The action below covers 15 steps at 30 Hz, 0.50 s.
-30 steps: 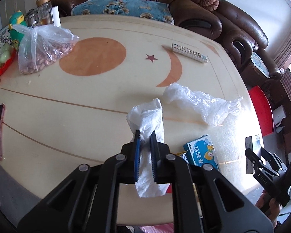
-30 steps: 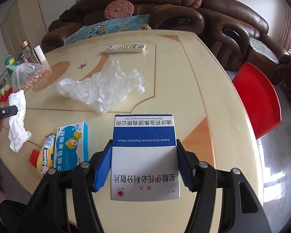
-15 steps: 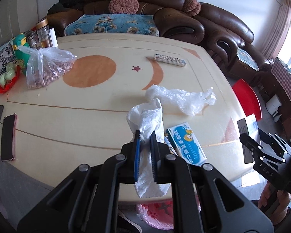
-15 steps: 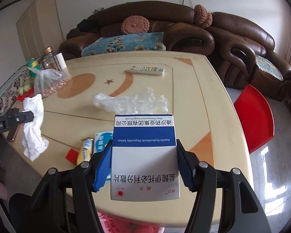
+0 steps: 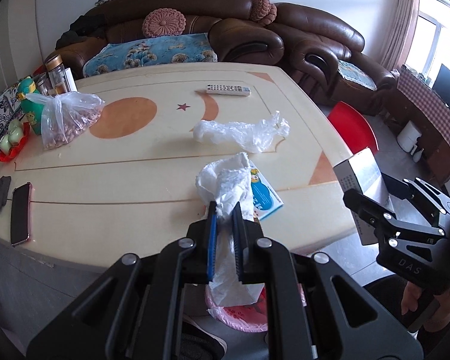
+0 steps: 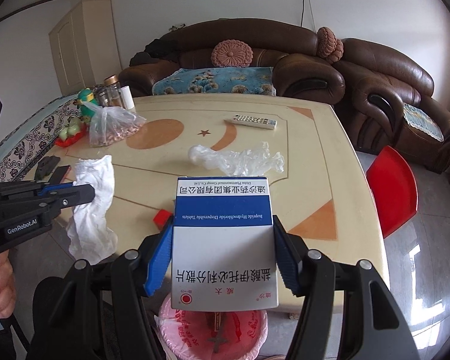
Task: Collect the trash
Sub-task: 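Grasp and lift the tissue with the left tool while the right tool lifts the medicine box, then carry the tissue with the left tool while the right tool carries the medicine box over the pink bin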
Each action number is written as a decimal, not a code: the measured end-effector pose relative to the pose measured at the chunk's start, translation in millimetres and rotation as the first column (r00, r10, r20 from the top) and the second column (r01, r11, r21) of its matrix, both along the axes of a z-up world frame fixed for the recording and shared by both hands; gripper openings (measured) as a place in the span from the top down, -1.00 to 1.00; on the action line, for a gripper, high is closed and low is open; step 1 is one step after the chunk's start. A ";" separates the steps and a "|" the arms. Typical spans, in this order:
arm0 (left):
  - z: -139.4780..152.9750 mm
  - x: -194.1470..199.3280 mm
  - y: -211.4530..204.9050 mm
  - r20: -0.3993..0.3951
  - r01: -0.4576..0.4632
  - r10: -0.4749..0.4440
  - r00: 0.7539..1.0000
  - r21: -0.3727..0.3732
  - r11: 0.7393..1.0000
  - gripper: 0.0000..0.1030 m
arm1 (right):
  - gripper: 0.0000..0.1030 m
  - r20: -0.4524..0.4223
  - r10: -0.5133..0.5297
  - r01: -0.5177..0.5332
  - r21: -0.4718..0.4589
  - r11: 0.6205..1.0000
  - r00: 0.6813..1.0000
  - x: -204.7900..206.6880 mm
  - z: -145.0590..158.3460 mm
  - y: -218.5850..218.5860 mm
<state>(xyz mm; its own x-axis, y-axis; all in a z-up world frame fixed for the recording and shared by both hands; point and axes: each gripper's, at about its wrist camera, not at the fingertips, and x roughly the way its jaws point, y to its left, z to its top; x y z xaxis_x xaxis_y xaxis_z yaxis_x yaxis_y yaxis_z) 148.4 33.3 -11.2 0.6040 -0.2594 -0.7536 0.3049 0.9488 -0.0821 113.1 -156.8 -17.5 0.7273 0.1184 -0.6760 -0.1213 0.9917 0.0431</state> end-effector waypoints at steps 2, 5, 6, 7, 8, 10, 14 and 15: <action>-0.9 -6.4 -1.5 -0.003 0.006 -0.006 1.000 -0.001 1.000 0.79 | -0.15 -0.002 0.005 -0.005 -0.004 1.000 1.000 -7.4 0.2 2.1; -3.8 -17.8 -3.1 -0.004 0.016 -0.016 1.000 -0.004 1.000 0.79 | -0.15 -0.007 0.012 -0.012 -0.013 1.000 1.000 -18.7 -2.2 5.7; -6.0 -21.4 -4.1 -0.008 0.020 -0.020 1.000 -0.004 1.000 0.79 | -0.15 -0.009 0.013 -0.014 -0.015 1.000 1.000 -21.7 -3.1 6.3; -7.5 -24.0 -5.0 -0.011 0.022 -0.022 1.000 -0.004 1.000 0.79 | -0.15 -0.012 0.015 -0.016 -0.017 1.000 1.000 -25.2 -4.3 7.2; -9.3 -26.3 -6.1 -0.015 0.025 -0.025 1.000 -0.004 1.000 0.79 | -0.15 -0.015 0.017 -0.017 -0.018 1.000 1.000 -28.1 -5.2 8.3; -13.1 -31.1 -9.0 -0.023 0.034 -0.034 0.999 -0.002 0.999 0.79 | -0.15 -0.019 0.019 -0.020 -0.020 1.000 1.000 -34.3 -7.0 9.7; -19.5 -39.4 -14.6 -0.033 0.049 -0.049 0.998 0.002 0.999 0.79 | -0.15 -0.022 0.021 -0.022 -0.020 1.000 1.000 -42.5 -9.9 11.7; -21.3 -41.8 -16.1 -0.036 0.055 -0.055 0.998 0.005 0.998 0.79 | -0.15 -0.022 0.022 -0.022 -0.021 1.000 1.000 -45.1 -10.4 12.2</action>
